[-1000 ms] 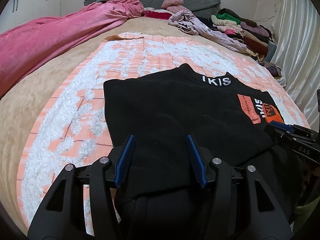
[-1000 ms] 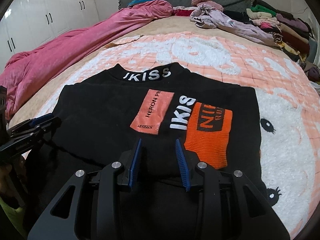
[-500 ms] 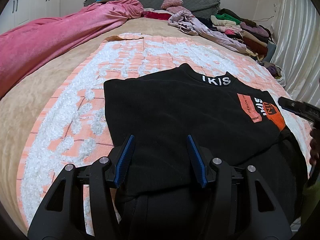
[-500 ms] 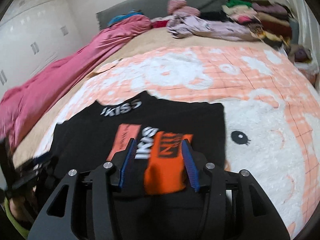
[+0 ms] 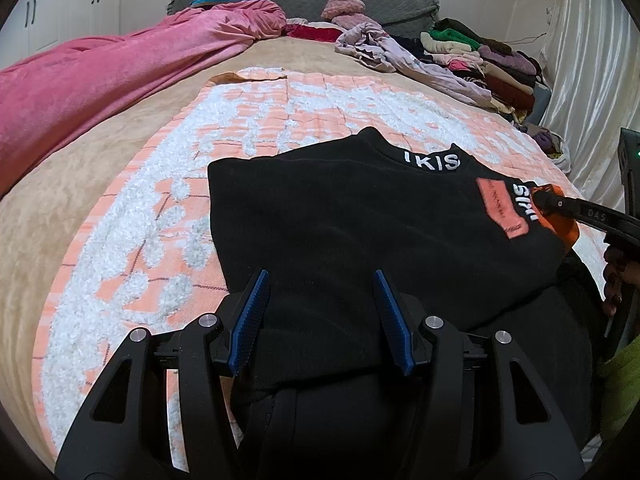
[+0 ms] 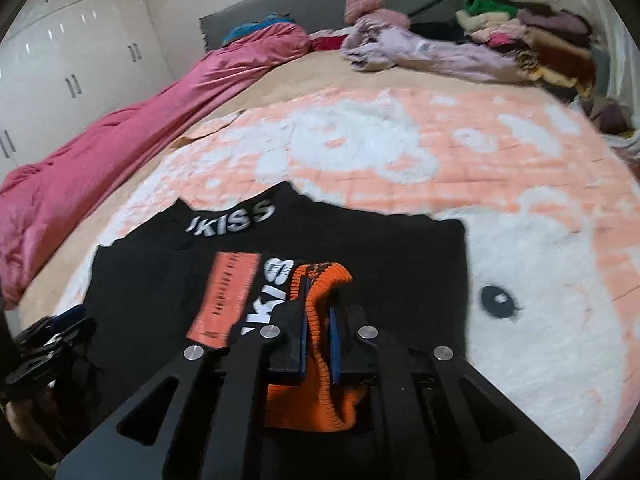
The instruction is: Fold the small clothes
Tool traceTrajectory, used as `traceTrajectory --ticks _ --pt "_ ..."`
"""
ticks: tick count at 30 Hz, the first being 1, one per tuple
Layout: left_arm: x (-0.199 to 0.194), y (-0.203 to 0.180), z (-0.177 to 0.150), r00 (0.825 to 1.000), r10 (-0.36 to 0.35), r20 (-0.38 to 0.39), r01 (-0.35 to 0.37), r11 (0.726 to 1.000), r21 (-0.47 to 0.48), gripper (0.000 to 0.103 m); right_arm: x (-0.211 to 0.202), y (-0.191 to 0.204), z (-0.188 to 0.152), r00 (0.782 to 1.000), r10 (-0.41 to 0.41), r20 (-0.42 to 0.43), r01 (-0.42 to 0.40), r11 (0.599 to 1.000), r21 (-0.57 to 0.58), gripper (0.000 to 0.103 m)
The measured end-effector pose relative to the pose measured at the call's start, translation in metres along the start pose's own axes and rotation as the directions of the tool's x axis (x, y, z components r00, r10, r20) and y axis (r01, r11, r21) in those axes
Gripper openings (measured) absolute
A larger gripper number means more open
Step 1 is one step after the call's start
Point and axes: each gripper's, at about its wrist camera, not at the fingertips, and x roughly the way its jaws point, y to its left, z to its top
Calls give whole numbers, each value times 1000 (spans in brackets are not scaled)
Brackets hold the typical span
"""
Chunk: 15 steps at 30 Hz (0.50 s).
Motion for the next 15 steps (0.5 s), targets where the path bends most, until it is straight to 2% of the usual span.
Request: traceTrajectory --ticks 2,5,7,10,15 --pt "0 0 -1 1000 1 0 -1 1000 4 46 13 2 -4 997 -56 -44 55 998 -26 10" --pt "-1 0 0 1000 -3 2 3 1000 0 46 15 -1 -7 997 -70 -43 69 998 -12 14" --pt "-1 -1 -1 1000 0 3 0 1000 2 46 11 -1 -7 996 -84 -35 84 996 -1 28" --pt "-5 -1 0 1000 0 20 0 1000 1 46 -5 -4 -8 998 -59 2 59 998 17 37" --pt "-14 3 2 999 -1 43 1 1000 -14 46 -33 4 -13 998 -29 52 29 1000 0 42"
